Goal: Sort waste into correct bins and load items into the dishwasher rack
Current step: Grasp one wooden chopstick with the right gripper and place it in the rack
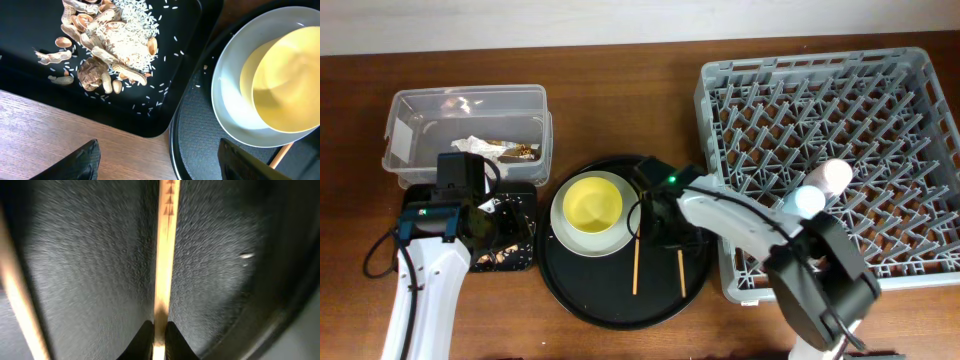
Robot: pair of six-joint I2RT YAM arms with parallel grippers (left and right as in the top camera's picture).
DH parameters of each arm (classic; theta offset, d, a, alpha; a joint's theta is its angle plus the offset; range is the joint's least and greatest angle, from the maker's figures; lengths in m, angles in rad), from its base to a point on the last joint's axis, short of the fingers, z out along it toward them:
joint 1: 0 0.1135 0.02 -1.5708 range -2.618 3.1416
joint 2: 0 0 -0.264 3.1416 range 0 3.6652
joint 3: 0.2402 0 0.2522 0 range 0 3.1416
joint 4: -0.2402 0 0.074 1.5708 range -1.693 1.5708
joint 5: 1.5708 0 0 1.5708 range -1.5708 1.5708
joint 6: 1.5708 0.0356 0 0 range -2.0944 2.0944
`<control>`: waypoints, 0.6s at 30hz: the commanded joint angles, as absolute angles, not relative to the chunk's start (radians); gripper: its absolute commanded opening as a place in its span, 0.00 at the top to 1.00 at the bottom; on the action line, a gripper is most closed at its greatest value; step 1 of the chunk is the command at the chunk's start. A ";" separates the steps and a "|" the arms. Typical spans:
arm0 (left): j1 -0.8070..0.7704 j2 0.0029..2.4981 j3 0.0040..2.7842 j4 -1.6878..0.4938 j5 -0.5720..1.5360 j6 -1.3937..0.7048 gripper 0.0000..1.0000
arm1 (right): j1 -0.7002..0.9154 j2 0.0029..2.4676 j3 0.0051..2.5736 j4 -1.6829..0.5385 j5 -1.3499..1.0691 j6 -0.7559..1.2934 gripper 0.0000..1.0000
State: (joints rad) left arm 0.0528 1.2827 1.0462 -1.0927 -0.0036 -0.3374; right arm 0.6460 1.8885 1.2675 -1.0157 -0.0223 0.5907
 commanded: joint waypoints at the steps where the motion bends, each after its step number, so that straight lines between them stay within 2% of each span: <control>1: 0.055 1.271 1.049 -1.094 0.004 -0.344 0.25 | 0.550 1.665 1.426 -1.175 -0.006 0.336 0.90; 3: 0.055 1.271 1.049 -1.094 0.004 -0.344 0.25 | 0.463 1.612 1.516 -1.264 -0.006 0.216 0.94; 6: 0.055 1.271 1.049 -1.095 0.004 -0.344 0.25 | 0.303 1.618 1.508 -1.295 -0.039 0.176 0.96; 9: 0.055 1.271 1.049 -1.093 0.004 -0.344 0.25 | 0.342 1.618 1.503 -1.294 -0.197 0.108 0.82; 10: 0.055 1.271 1.049 -1.094 0.004 -0.344 0.25 | 0.385 1.618 1.502 -1.285 -0.196 0.142 0.66; 11: 0.055 1.271 1.049 -1.094 0.004 -0.344 0.25 | 0.434 1.618 1.489 -1.238 -0.218 0.204 0.31; 12: 0.055 1.271 1.049 -1.094 0.004 -0.344 0.25 | 0.466 1.620 1.466 -1.187 -0.257 0.203 0.01; 16: 0.055 1.271 1.049 -1.094 0.004 -0.344 0.25 | 0.595 1.698 1.324 -1.018 -0.291 0.305 0.03; 17: 0.055 1.271 1.049 -1.094 0.004 -0.344 0.25 | 0.620 1.726 1.313 -1.001 -0.262 0.332 0.08; 18: 0.055 1.271 1.049 -1.094 0.004 -0.344 0.25 | 0.653 1.771 1.312 -0.997 -0.197 0.374 0.18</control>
